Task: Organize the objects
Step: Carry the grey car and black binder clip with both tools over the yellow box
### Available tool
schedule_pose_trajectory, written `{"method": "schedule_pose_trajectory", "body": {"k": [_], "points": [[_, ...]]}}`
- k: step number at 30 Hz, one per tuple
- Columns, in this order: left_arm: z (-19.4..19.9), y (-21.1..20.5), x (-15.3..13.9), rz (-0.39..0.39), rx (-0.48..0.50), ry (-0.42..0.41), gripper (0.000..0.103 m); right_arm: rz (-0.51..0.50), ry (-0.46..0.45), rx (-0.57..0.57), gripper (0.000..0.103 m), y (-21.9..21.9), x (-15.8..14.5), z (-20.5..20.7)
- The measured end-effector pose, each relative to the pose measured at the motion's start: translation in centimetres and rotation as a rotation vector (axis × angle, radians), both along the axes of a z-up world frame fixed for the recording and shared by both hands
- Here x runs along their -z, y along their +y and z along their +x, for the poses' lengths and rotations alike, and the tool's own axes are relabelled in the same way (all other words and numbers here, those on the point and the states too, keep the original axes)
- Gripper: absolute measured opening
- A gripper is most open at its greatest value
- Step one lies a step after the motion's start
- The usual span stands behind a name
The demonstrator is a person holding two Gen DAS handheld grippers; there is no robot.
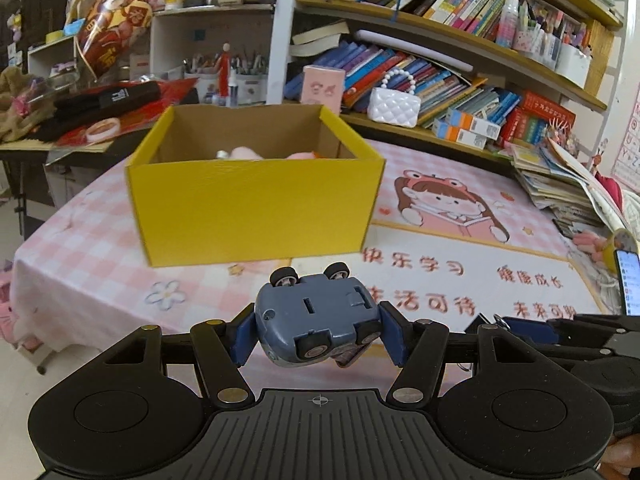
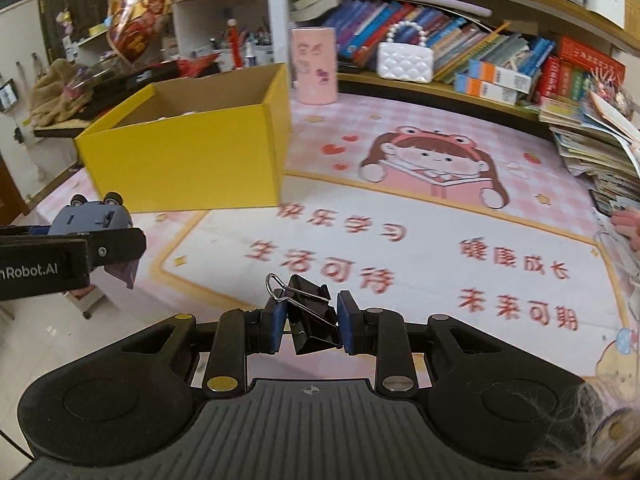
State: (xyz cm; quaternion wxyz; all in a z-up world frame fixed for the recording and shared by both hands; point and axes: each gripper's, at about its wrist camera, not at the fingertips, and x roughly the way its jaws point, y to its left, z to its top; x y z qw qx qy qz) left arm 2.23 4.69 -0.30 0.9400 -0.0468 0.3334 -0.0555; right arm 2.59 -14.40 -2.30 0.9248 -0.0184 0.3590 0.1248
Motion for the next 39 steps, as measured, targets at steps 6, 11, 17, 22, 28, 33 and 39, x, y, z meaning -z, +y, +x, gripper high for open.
{"method": "schedule_pose_trajectory", "body": {"k": [6, 11, 17, 22, 28, 33, 39], "points": [[-2.3, 2.6, -0.3, 0.023, -0.017, -0.023, 0.062, 0.020, -0.018, -0.033, 0.025, 3.1, 0.0, -1.6], [-4.0, 4.9, -0.6, 0.029, -0.074, -0.042, 0.062, 0.035, -0.018, -0.083, 0.025, 5.6, 0.1, -2.1], [-4.9, 6.8, -0.9, 0.033, -0.108, -0.063, 0.062, 0.027, -0.034, -0.144, 0.025, 8.3, -0.4, -2.4], [-4.6, 7.4, -1.1, 0.040, -0.106, -0.083, 0.062, 0.020, -0.034, -0.155, 0.025, 9.2, -0.7, -2.2], [-2.3, 7.6, -2.3, 0.036, -0.110, -0.143, 0.062, 0.013, -0.060, -0.157, 0.025, 9.5, -1.7, -0.8], [1.5, 8.0, -4.4, 0.033, -0.142, -0.223, 0.062, 0.036, -0.149, -0.159, 0.025, 9.7, -4.2, 2.4], [6.9, 8.2, -6.2, 0.028, -0.185, -0.270, 0.062, 0.053, -0.257, -0.159, 0.025, 10.3, -6.9, 8.1]]}}
